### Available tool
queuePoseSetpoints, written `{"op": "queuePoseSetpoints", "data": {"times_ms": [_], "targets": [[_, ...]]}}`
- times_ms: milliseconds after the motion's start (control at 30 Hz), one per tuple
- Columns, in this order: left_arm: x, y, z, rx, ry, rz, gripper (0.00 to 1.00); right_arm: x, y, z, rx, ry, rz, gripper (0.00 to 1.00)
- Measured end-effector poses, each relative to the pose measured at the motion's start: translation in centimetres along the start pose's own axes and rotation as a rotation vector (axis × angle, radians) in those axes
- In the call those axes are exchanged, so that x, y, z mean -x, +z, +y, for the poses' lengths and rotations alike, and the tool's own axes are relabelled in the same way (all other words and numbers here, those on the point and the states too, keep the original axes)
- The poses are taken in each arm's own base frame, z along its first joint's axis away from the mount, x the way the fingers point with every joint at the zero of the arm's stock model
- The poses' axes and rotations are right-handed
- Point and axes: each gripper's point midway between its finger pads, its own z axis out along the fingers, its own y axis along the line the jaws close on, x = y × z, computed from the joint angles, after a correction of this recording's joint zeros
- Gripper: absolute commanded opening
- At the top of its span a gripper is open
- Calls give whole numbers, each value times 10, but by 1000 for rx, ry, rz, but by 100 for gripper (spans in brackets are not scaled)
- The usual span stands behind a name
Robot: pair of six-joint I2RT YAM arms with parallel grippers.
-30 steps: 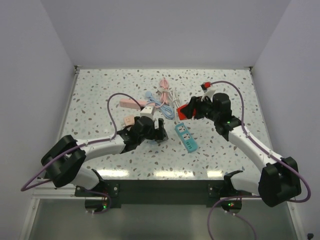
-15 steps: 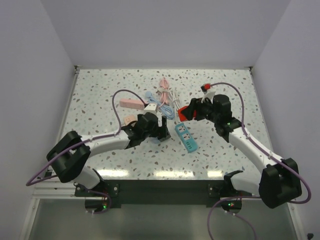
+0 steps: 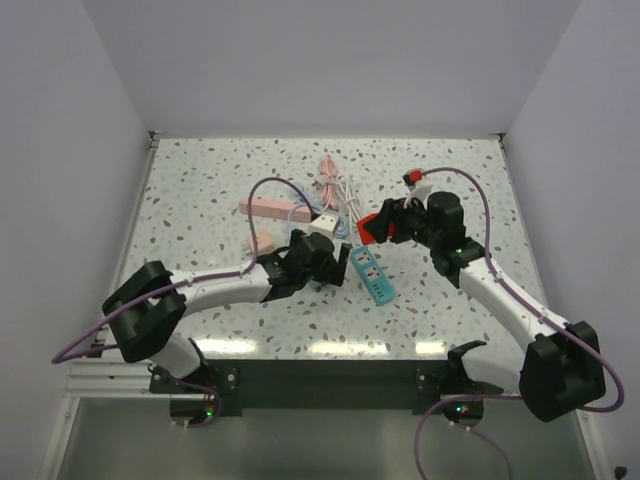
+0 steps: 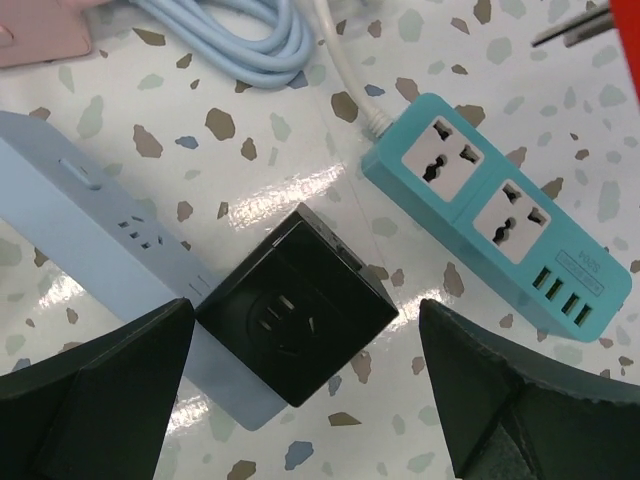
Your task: Insert the plug
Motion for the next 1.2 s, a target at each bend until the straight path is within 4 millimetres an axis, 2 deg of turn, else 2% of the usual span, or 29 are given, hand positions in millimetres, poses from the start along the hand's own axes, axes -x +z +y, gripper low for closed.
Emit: {"op": "queuePoseSetpoints", "data": {"times_ms": [100, 267, 367, 500, 767, 1033, 1133, 1167, 1200], "targets": [[7, -6, -4, -26, 95, -30, 100, 0, 0, 0, 1, -2, -1, 0], [29, -19, -7, -74, 220, -111, 100, 0, 0, 1, 5, -3, 0, 0], [38, -20, -10, -95, 302, -147, 100, 0, 0, 2, 9, -3, 1, 0], [32, -16, -12, -126, 402, -127, 100, 0, 0, 2, 9, -3, 1, 0], [1, 4, -20, -186, 501, -28, 100, 0, -1, 1, 8, -3, 1, 0], [-7, 21, -24, -183, 527, 19, 100, 0, -1, 1, 8, -3, 1, 0], [-12, 26, -20, -177, 535, 33, 87, 0, -1, 1, 8, -4, 1, 0], [-12, 27, -19, -177, 533, 35, 72, 0, -1, 1, 8, -4, 1, 0], [-11, 28, -18, -176, 529, 35, 66, 0, -1, 1, 8, -4, 1, 0]]}}
